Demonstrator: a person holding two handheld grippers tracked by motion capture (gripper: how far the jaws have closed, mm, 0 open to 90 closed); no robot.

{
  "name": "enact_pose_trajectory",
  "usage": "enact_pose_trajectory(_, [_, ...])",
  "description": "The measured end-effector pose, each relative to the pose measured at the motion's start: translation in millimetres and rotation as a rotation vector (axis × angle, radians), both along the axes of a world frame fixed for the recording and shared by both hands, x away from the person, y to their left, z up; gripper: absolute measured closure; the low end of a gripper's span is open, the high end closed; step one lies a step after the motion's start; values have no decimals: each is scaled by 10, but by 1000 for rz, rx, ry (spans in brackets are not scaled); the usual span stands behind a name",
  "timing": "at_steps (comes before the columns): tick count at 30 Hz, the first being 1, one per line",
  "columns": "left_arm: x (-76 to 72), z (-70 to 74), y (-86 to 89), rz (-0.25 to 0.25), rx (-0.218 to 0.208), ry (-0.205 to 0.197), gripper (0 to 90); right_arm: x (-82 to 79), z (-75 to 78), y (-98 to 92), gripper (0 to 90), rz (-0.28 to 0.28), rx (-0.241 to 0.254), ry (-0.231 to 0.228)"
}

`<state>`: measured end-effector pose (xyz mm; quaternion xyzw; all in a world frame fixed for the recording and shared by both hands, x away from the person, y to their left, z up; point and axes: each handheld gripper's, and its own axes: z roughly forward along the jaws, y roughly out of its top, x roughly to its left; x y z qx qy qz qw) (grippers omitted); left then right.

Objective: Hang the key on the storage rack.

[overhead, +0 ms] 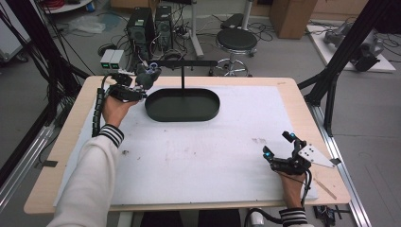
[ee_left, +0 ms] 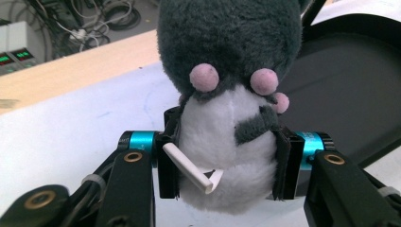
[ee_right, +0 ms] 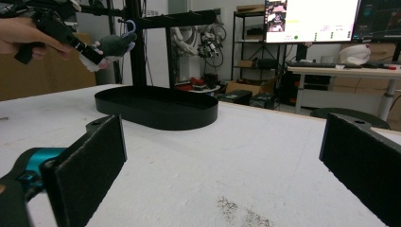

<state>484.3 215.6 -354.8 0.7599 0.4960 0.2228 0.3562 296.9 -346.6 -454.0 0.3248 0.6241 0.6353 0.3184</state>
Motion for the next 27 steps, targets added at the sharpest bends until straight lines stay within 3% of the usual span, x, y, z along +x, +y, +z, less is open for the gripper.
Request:
enact_pose_trajectory(4, [4,-59,2,-14,-9,-22,547,-4,-1,1,3,0,6,6])
enact_pose_trajectory(7, [-5,-110,21,-89,28,-89,512,-3,-1,1,3,0,6,5])
enact_pose_trajectory(8, [-3,-119,28,-104,21,-97,488,-3,-1,0,3,1,6,6])
enact_pose_trajectory(9, [3,-130,41,-115,-14,-96,431,-1,-1,-1,3,0,6,5])
enact_pose_trajectory(11, [25,-157,71,-122,-96,-85,236,-1,-1,-2,4,1,6,5])
enact_pose_trajectory(13, [9,-160,85,-143,-125,-81,141,-3,-1,0,3,1,4,5])
enact_pose_trajectory(15, [-79,-152,100,-154,-129,-153,62,-4,-1,1,3,0,6,6])
enact_pose_trajectory(18, [-215,-142,180,-201,-199,-246,54,-2,-2,-3,3,0,7,4])
enact_pose_trajectory(20, [-308,-151,244,-203,-246,-270,17,-3,-1,0,4,-1,7,5])
enact_pose_trajectory(24, [-531,-165,378,-229,-272,-321,17,-1,0,0,3,0,2,0])
enact_pose_trajectory(27, [-738,-184,467,-258,-268,-361,17,-2,-1,5,3,0,3,0])
